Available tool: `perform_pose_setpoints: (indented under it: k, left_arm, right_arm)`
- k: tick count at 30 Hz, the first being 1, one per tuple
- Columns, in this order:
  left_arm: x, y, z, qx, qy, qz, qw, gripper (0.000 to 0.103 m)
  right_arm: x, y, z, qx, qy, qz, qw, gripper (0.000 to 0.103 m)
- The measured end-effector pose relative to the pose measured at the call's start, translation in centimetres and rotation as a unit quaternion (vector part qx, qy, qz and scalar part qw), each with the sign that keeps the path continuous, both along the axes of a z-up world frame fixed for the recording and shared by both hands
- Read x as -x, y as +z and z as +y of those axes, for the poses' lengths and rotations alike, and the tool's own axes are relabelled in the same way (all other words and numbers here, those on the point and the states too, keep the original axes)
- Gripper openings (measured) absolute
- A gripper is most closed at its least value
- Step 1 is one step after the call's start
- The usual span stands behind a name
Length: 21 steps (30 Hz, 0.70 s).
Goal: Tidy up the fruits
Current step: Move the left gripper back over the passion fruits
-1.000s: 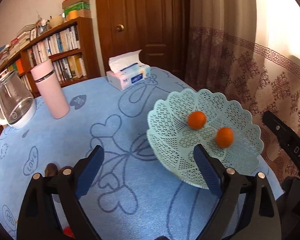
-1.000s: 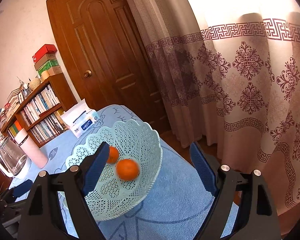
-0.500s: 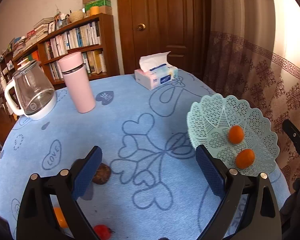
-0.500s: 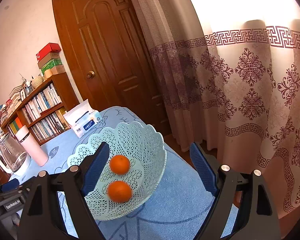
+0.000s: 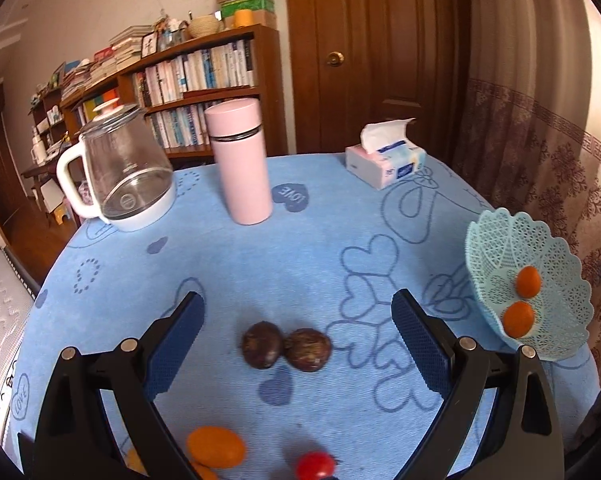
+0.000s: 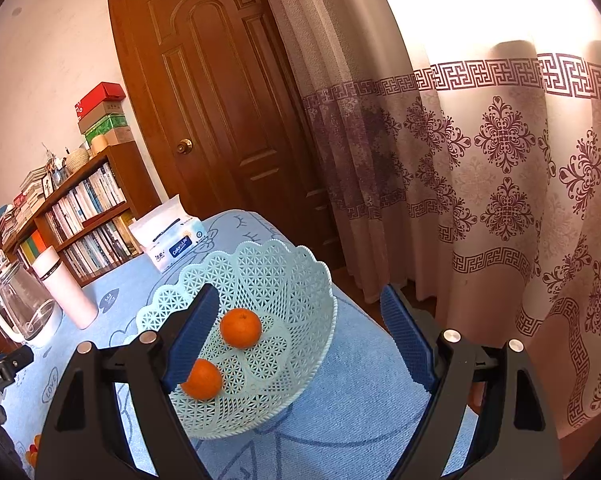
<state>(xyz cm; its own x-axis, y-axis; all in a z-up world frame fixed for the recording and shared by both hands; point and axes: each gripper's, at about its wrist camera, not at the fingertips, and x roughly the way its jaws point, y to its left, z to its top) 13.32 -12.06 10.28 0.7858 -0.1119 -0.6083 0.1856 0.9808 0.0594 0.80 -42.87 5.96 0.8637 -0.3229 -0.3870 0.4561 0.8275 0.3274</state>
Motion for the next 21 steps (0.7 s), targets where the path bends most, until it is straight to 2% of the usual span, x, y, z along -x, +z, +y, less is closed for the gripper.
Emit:
perform_pose_setpoints:
  k: [9,15,21]
  left_arm:
    - [-1.8,-1.6,3.4,0.023,0.033,0.045,0.9982,0.094]
    - [-3.3,-3.8,4.4,0.042,0.042,0.097,0.9935,0.093]
    - [-5.0,-5.1,4.9,0.037,0.060,0.129,0.9891,0.093]
  right_arm:
    - [-0.2,-0.1,0.2,0.003,0.003,0.004,1.000,0.084]
    - [-0.4,-0.1,0.2,0.005,0.006,0.006,1.000,0.084]
    - [-0.4,-0.2,0.3,0.004,0.007,0.007,1.000,0.084]
